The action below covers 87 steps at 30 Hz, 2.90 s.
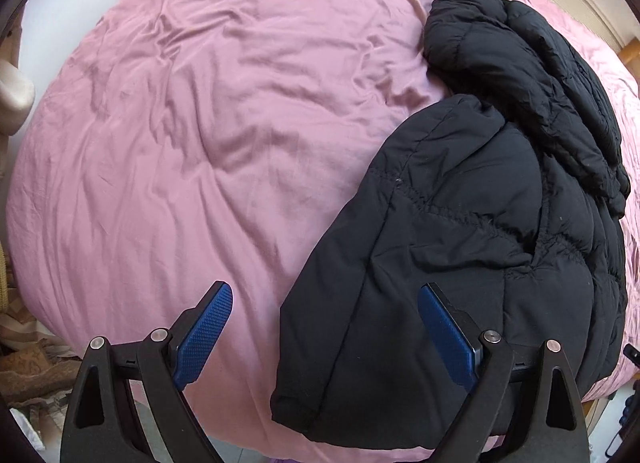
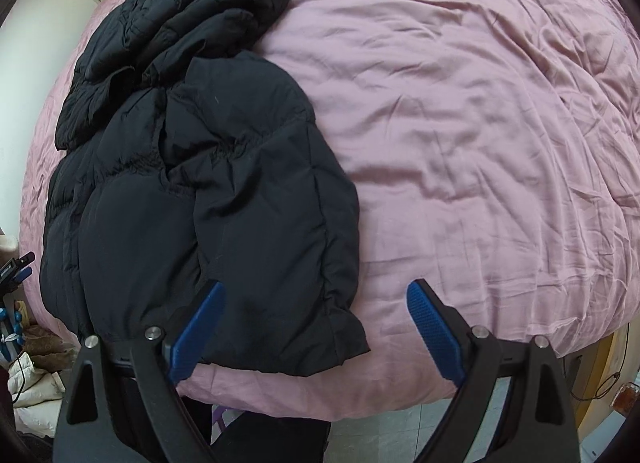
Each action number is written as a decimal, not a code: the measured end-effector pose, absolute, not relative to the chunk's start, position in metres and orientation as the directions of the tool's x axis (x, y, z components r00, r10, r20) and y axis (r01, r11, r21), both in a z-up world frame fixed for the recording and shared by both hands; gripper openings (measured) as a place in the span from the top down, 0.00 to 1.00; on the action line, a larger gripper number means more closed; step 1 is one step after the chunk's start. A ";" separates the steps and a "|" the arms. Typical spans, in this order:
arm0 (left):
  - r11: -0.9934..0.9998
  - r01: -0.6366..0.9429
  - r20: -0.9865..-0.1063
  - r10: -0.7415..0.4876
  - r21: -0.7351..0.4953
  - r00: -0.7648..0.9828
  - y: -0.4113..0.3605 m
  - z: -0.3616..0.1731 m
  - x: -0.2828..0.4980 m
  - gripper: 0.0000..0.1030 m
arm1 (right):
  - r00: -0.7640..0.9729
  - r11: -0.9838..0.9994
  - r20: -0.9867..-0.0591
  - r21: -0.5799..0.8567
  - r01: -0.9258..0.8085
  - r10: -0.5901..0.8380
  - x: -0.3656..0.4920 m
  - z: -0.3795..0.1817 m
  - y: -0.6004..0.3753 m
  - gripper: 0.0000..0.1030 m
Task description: Fold large clothes
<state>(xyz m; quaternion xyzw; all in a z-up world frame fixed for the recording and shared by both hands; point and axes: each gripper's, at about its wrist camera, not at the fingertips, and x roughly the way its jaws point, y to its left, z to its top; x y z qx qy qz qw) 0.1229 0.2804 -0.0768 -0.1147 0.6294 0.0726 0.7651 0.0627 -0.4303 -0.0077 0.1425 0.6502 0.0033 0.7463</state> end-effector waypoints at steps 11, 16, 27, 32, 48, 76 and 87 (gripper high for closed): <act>0.825 -0.314 -0.883 -0.441 -0.470 0.163 0.293 -0.144 0.109 0.09 | 0.063 0.957 -0.963 0.267 0.112 0.262 0.089 -0.054 -0.401 0.10; 0.806 -0.308 -0.862 -0.489 -0.506 0.136 0.281 -0.155 0.110 0.09 | 0.034 0.950 -0.957 0.290 0.118 0.288 0.094 -0.074 -0.402 0.06; 0.785 -0.287 -0.832 -0.545 -0.550 0.104 0.255 -0.155 0.112 0.09 | -0.027 0.872 -0.882 0.461 0.164 0.471 0.097 -0.103 -0.398 0.05; 0.772 -0.282 -0.818 -0.567 -0.570 0.099 0.244 -0.155 0.110 0.09 | -0.043 0.860 -0.865 0.490 0.146 0.500 0.090 -0.104 -0.384 0.06; 0.750 -0.275 -0.789 -0.612 -0.601 0.056 0.198 -0.153 0.115 0.37 | -0.025 0.799 -0.816 0.558 0.225 0.577 0.067 -0.105 -0.375 0.49; 0.679 0.069 -0.649 -0.722 -0.731 0.240 0.181 0.007 0.228 0.84 | 0.413 0.791 -0.813 0.543 0.281 0.411 0.126 0.072 -0.400 0.83; 0.683 0.076 -0.581 -0.670 -0.726 0.463 0.188 0.079 0.333 0.84 | 0.530 0.772 -0.732 0.601 0.208 0.427 0.249 0.130 -0.445 0.83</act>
